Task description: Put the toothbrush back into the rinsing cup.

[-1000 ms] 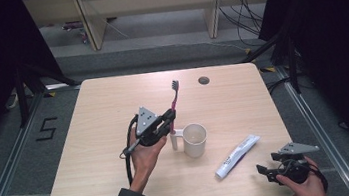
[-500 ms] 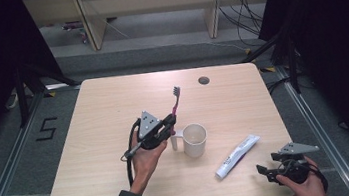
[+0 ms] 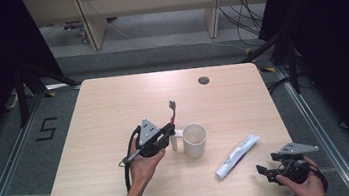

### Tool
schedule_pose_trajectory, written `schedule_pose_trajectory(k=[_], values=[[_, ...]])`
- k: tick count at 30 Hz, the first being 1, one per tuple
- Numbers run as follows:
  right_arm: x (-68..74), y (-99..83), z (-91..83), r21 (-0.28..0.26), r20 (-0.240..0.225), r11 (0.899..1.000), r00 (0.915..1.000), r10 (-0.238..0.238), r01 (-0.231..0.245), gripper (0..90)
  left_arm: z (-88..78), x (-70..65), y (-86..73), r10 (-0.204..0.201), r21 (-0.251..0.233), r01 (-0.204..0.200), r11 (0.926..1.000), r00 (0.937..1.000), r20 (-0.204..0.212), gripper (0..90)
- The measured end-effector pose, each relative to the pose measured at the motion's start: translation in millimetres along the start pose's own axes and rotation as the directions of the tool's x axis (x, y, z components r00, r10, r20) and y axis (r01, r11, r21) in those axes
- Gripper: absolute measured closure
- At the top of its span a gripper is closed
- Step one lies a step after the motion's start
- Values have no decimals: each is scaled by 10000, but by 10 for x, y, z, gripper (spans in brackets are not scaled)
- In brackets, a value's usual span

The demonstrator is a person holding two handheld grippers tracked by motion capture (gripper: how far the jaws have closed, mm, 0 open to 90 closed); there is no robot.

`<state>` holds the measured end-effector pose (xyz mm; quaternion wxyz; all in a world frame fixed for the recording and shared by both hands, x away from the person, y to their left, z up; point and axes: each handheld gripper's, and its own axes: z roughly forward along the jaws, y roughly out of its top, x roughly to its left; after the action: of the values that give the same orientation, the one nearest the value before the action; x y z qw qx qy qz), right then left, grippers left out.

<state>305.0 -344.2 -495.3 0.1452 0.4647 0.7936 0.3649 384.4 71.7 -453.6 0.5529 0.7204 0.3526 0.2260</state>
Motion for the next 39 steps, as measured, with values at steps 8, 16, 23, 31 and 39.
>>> schedule_pose_trajectory(k=[8, 16, 23, 31, 39], values=[[18, 5, -34, 280, 303, 9994, 9993, 205, -214, 235, -11, 26, -75, -22, 247, 22, 9997, 10000, -19, 819], [15, 5, -29, 257, 236, 9995, 9995, 196, -202, 235, -17, 20, -98, -19, 359, 16, 9994, 10000, 80, 773], [21, 6, -32, 274, 279, 9994, 9994, 202, -210, 234, -99, 14, -52, -80, 422, 81, 9991, 10000, -12, 559], [14, 7, -25, 211, 253, 9997, 9996, 85, -91, 234, -198, -17, 1, -320, 343, 324, 9989, 9994, -119, 371], [14, 6, -29, 217, 243, 9997, 9996, 126, -132, 234, -324, -67, -4, -301, 601, 298, 9977, 9995, 42, 312]])
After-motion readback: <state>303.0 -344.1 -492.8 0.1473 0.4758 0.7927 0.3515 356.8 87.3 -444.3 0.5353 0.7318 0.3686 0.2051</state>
